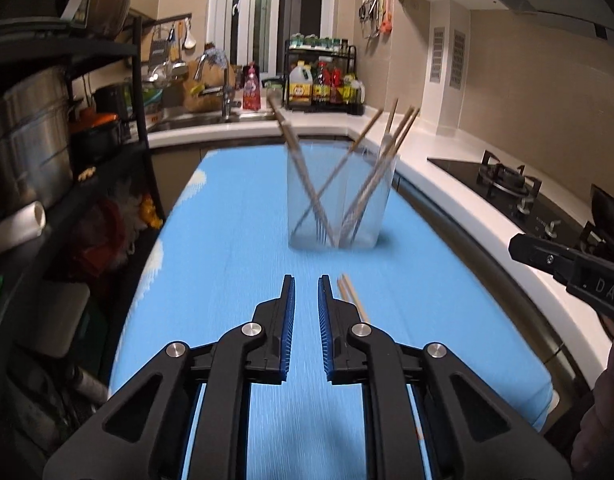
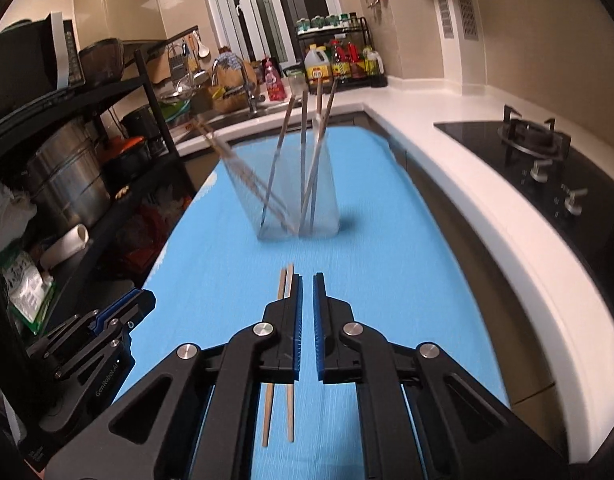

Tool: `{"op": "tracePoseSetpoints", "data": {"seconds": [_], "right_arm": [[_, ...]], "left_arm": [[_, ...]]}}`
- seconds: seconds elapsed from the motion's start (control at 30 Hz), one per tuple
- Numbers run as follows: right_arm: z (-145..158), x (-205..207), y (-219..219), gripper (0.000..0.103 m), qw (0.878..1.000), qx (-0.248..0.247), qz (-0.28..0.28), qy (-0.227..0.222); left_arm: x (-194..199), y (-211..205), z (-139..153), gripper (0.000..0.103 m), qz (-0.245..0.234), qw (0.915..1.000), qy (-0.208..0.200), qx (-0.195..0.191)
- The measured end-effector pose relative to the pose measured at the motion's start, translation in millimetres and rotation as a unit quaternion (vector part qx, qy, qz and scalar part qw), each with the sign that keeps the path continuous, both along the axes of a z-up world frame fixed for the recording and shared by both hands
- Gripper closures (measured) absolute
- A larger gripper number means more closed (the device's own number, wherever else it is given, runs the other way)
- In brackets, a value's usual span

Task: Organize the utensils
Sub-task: 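Move both open tools back down to the last two chopsticks, then grasp a chopstick with the left tool while the right tool grasps the other chopstick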

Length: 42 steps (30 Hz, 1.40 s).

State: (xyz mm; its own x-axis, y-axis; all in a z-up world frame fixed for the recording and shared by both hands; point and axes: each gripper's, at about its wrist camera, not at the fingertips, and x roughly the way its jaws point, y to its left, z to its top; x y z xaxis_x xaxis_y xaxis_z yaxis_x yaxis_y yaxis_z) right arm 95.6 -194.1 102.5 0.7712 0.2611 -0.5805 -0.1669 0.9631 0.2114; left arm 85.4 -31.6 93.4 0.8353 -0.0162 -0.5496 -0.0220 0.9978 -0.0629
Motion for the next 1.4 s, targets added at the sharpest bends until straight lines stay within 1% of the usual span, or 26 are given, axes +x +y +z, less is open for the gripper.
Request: {"op": "tracePoseSetpoints", "data": {"seconds": [0.07, 0.13, 0.23, 0.33, 0.43, 0.57, 0.6, 0.73, 0.83, 0.9, 0.93, 1.0, 1.07, 1.17, 1.23, 1.27, 1.33, 1.4], "right_arm": [[-19.8, -6.1, 4.6, 0.097, 1.0, 0.002, 0.005, 0.013], [-34.9, -11.1, 9.7, 0.097, 1.0, 0.0, 0.01, 0.023], [-54.0, -19.2, 16.8, 0.095, 0.999, -0.017, 0.018, 0.028], [-74.5, -19.0, 20.4, 0.094, 0.998, -0.021, 0.027, 0.056], [-91.6, -15.9, 26.9, 0.094, 0.995, -0.021, 0.04, 0.087], [-99.8, -16.0, 36.2, 0.092, 0.993, -0.03, 0.056, 0.098], [-101.3, -15.4, 37.5, 0.09, 0.993, -0.035, 0.058, 0.102], [-110.9, -11.8, 38.4, 0.09, 0.989, -0.035, 0.061, 0.127], [-113.8, -10.2, 35.5, 0.091, 0.989, -0.041, 0.056, 0.133], [-114.2, -11.0, 34.0, 0.098, 0.989, -0.042, 0.054, 0.135], [-114.0, -11.9, 32.4, 0.098, 0.989, -0.042, 0.051, 0.135], [-112.9, -12.8, 27.9, 0.098, 0.989, -0.042, 0.039, 0.136], [-111.4, -15.0, 18.2, 0.098, 0.99, -0.041, 0.014, 0.136], [-112.1, -16.9, 0.5, 0.098, 0.989, -0.037, -0.022, 0.145], [-113.4, -18.2, -9.9, 0.098, 0.987, -0.035, -0.038, 0.149], [-113.6, -18.6, -13.1, 0.098, 0.987, -0.035, -0.045, 0.15], [-113.0, -19.3, -15.8, 0.098, 0.987, -0.035, -0.05, 0.149], [-112.6, -19.8, -17.0, 0.099, 0.987, -0.034, -0.051, 0.147]], "left_arm": [[-6.5, 2.5, -15.5, 0.092, 0.002, 0.9999, 0.008, -0.009], [-13.8, 0.9, -29.2, 0.092, 0.0, 0.9999, 0.009, -0.004], [-22.8, -1.5, -43.7, 0.092, -0.006, 0.9999, 0.015, -0.007], [-32.2, -4.5, -56.3, 0.092, -0.005, 0.9998, 0.017, -0.006], [-35.6, -4.3, -68.9, 0.092, -0.005, 0.9992, 0.035, -0.018], [-34.6, -3.4, -80.0, 0.092, -0.004, 0.9982, 0.053, -0.026], [-35.0, -3.1, -81.7, 0.092, -0.003, 0.9981, 0.055, -0.027], [-33.5, -1.1, -83.9, 0.092, -0.003, 0.9977, 0.059, -0.033], [-33.1, -1.0, -85.2, 0.092, -0.005, 0.9974, 0.06, -0.039], [-32.9, -2.5, -86.2, 0.092, -0.009, 0.9973, 0.06, -0.04], [-32.9, -3.5, -86.8, 0.092, -0.012, 0.9972, 0.06, -0.041], [-32.9, -7.2, -88.4, 0.092, -0.022, 0.9968, 0.062, -0.044], [-32.9, -12.7, -90.2, 0.092, -0.034, 0.9963, 0.064, -0.046], [-32.2, -24.3, -93.3, 0.092, -0.065, 0.994, 0.068, -0.056], [-31.1, -32.7, -95.2, 0.091, -0.078, 0.9931, 0.067, -0.056], [-29.9, -36.1, -96.6, 0.09, -0.084, 0.9923, 0.07, -0.058], [-26.5, -45.0, -102.3, 0.079, -0.097, 0.9898, 0.083, -0.064], [-25.4, -53.2, -106.7, 0.078, -0.102, 0.9892, 0.088, -0.057]]}}
